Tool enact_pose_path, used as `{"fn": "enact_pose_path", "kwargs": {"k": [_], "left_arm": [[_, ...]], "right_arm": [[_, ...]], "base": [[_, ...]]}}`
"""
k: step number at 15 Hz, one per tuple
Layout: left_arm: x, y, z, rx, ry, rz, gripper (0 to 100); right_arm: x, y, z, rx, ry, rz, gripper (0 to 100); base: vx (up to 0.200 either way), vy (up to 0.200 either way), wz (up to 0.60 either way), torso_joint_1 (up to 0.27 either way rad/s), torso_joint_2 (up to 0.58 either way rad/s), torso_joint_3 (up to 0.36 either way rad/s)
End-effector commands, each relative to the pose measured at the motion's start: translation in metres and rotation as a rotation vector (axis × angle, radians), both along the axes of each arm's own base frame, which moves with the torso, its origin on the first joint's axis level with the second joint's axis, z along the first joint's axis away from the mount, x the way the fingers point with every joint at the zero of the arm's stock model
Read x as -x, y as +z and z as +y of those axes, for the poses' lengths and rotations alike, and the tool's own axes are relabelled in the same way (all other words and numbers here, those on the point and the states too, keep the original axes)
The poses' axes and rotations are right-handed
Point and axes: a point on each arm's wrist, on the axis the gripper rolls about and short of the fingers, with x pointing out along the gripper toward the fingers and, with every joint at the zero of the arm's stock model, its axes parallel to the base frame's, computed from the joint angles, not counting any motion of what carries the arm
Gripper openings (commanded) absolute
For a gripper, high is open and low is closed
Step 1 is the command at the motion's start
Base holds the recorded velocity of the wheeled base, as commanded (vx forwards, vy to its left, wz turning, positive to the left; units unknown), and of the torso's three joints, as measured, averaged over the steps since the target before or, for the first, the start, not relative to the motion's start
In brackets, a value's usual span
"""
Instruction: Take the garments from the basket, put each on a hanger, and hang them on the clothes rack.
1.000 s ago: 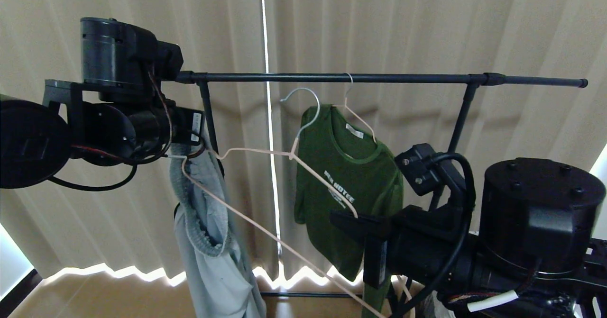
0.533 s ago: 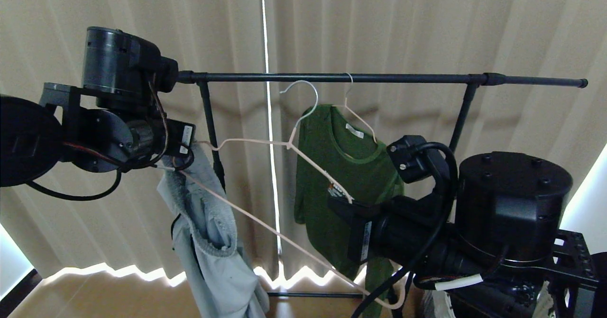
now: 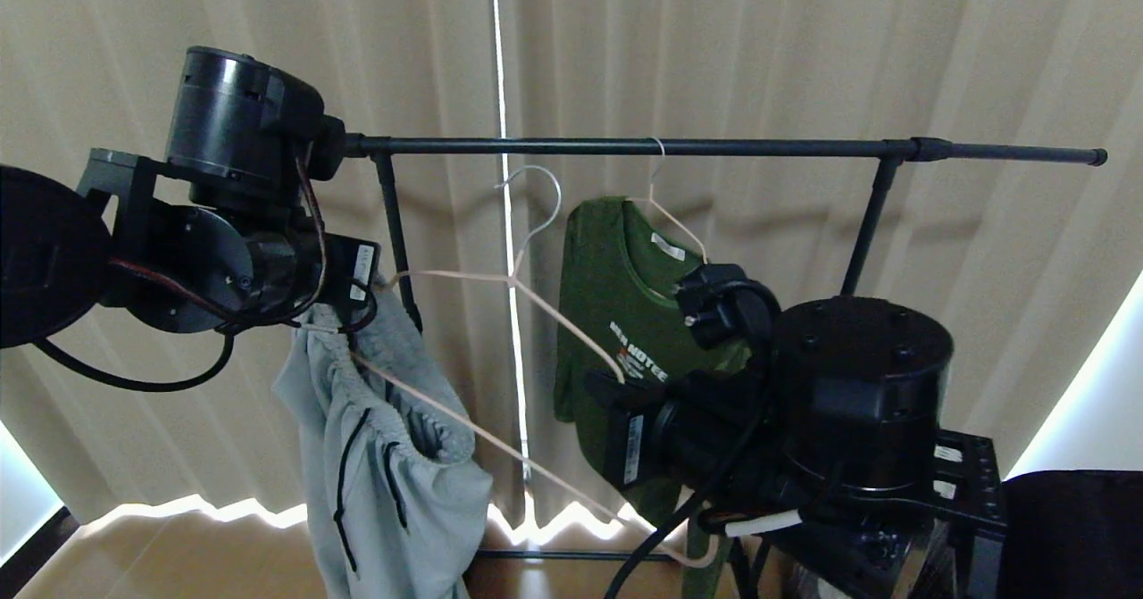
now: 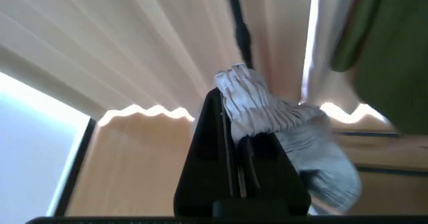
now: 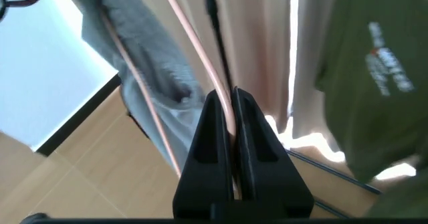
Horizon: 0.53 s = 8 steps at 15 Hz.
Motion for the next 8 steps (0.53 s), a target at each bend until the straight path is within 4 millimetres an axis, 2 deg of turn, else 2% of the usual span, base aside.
{"fn": "enact_pose_path", "kwargs": {"k": [1,5,8], "left_arm": [[0.006,0.014,-0.012,0.065,-0.013,-0.009,0],[0.032,0.042,-0.033,0.205,-0.032,0.013,0],[0.042,0.045,-0.032,0.164,-0.086,0.020,0]], "right_arm": [[-0.001,-0.010,0.018,0.021,0.012,0.008,0],[-0.007,-0.016,0.028,0.029,0.000,0.011,0],[-0.006,-0.012,0.026,0.006,-0.001,-0.006,0]], "base": [[0.000,0.000,0.00,0.000,0.00,0.000],[0.000,0.000,0.00,0.000,0.00,0.000],[0.000,0.000,0.00,0.000,0.00,0.000]]}}
